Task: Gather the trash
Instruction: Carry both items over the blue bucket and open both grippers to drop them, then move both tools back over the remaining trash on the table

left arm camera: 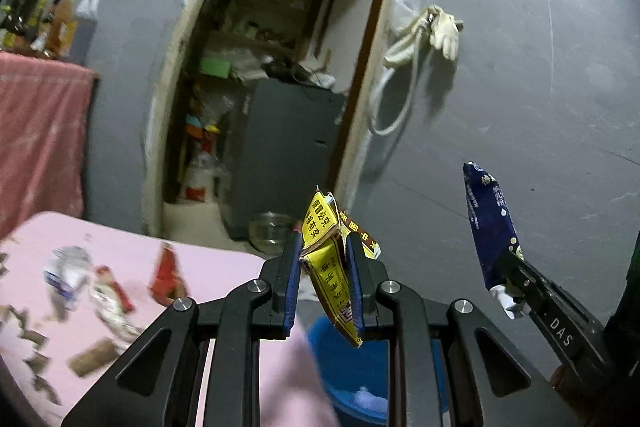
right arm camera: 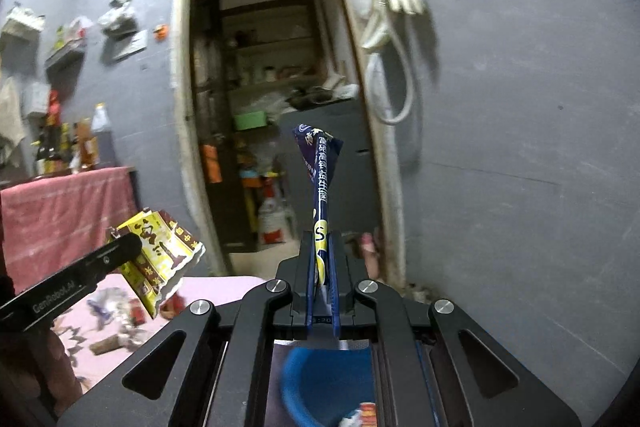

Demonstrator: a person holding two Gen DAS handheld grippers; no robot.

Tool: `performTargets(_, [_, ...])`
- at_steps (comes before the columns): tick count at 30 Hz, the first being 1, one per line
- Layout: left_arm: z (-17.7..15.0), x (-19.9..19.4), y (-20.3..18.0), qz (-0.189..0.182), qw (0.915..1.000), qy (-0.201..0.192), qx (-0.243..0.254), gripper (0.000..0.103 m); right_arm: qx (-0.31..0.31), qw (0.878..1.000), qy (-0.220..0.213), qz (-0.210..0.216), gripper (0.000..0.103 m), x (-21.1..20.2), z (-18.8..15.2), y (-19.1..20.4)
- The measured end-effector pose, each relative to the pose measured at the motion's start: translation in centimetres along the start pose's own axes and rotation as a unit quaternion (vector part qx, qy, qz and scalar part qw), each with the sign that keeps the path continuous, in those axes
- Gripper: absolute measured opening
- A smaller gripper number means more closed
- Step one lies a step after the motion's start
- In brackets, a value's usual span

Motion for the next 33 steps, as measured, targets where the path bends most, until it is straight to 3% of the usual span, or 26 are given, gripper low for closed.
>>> performTargets(10, [-2.0, 3.4, -5.1, -0.027, 0.9987, 0.034, 0.025, 0.018, 0.015, 0.999, 0.028, -0.044, 0.005, -1.3, -2.0, -4.2])
performTargets(15, [-4.1, 6.0, -6.7, -0.036, 0.9953, 0.084, 0.031, 0.018, 0.053, 0.996, 0.054, -0.040, 0.005, -0.7, -3.3, -6.2])
performTargets(19, [-5.6, 7.7, -7.0, -0.034, 0.9913, 0.124, 0.027, 0.019, 0.078, 0.994, 0.071, -0.031, 0.005, -0.2, -4.0, -7.3])
performTargets(29, [-7.2, 10.5, -6.6, -0.036, 0.9841, 0.172, 0.028, 0.020, 0.073, 0.992, 0.092, -0.041, 0.007, 1.4, -4.9, -7.3])
performTargets(31, [-7.2, 10.3, -6.4, -0.033, 0.9840, 0.172, 0.030, 0.020, 0.074, 0.992, 0.093, -0.041, 0.009, 1.4, -4.9, -7.3])
performTargets(33, [-6.9, 10.0, -6.1, -0.033, 0.9848, 0.168, 0.028, 0.023, 0.071, 0.993, 0.086, -0.044, 0.023, 1.1, -4.7, -7.2])
Point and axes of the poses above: each gripper's, at about its wrist camera, not at the fingertips, and x roughly the way its jaws point, y to its left, z to its top, the point moved 3 cm from there along x, roughly the way its jaws point, and after that the axes turned 14 degrees about z, right-handed, at the moved point
